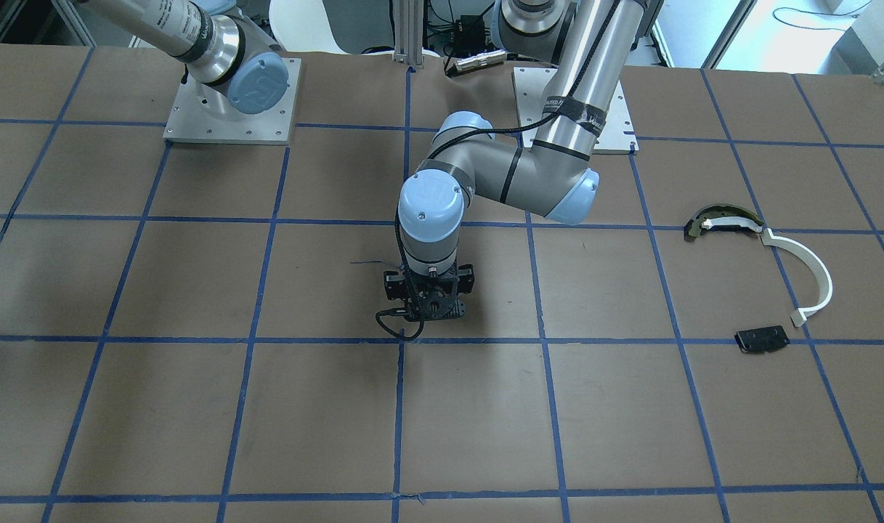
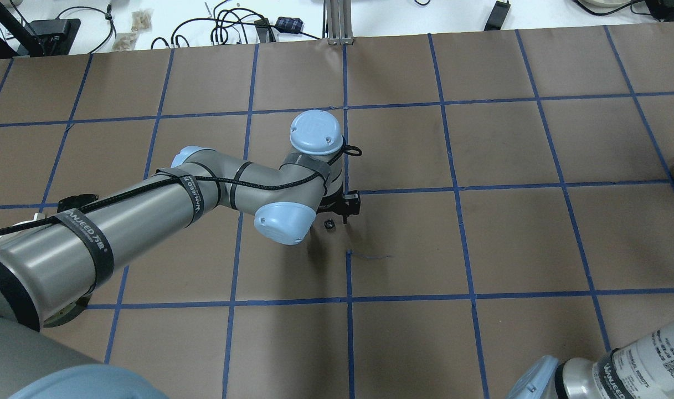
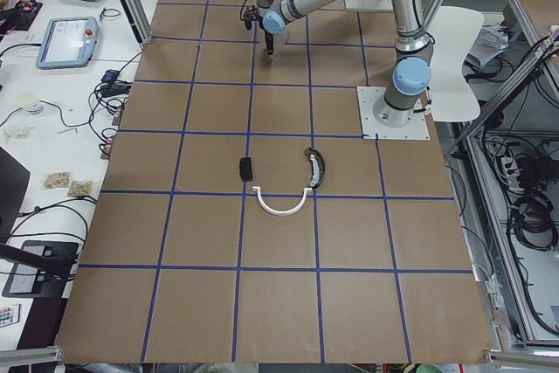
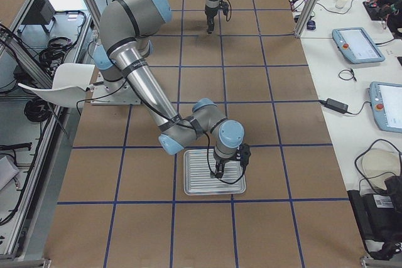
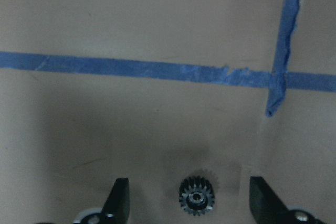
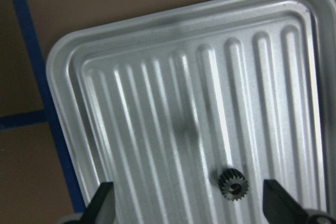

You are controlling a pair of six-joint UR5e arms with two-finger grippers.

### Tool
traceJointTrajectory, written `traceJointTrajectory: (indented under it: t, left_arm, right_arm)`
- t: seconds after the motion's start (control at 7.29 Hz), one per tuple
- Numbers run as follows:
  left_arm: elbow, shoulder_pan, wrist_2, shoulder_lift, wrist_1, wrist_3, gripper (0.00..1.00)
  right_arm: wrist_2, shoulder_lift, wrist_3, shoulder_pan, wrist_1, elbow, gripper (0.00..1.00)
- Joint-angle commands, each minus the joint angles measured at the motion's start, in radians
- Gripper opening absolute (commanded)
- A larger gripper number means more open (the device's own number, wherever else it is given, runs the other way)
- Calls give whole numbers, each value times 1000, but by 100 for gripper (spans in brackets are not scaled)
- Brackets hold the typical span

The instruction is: Place bearing gear from tray to pile

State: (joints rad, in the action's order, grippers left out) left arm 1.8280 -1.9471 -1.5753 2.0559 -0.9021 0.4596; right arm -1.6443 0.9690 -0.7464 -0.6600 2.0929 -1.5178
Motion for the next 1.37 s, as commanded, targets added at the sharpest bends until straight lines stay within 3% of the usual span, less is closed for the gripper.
traceJointTrajectory:
  t: [0.0, 0.14, 0.27, 0.41, 0.69, 0.82, 0.96, 1.23]
  left_arm:
    - [8, -6, -6, 1, 0, -10, 78]
    - [7, -6, -6, -11, 2, -47, 47]
    - [5, -6, 0, -14, 2, -56, 13]
    - [5, -6, 1, -13, 2, -55, 0]
    - [-7, 0, -11, -20, 5, -59, 0]
    - [-21, 17, -14, -42, -17, -71, 0]
    - [-35, 63, -17, -68, -82, -109, 0]
    - [-58, 285, -47, -173, -281, -451, 0]
  right_arm:
    - [-28, -30, 1, 14, 30, 1, 100]
    - [-26, -44, 2, 22, 44, 4, 98]
    - [-28, -50, 4, 23, 44, 5, 88]
    - [-29, -50, 6, 25, 44, 5, 82]
    - [-63, -50, 7, 25, 42, 5, 57]
    - [-66, -50, 9, 25, 42, 7, 51]
    - [-65, -52, 9, 25, 42, 8, 48]
    - [-63, -53, 10, 25, 42, 11, 48]
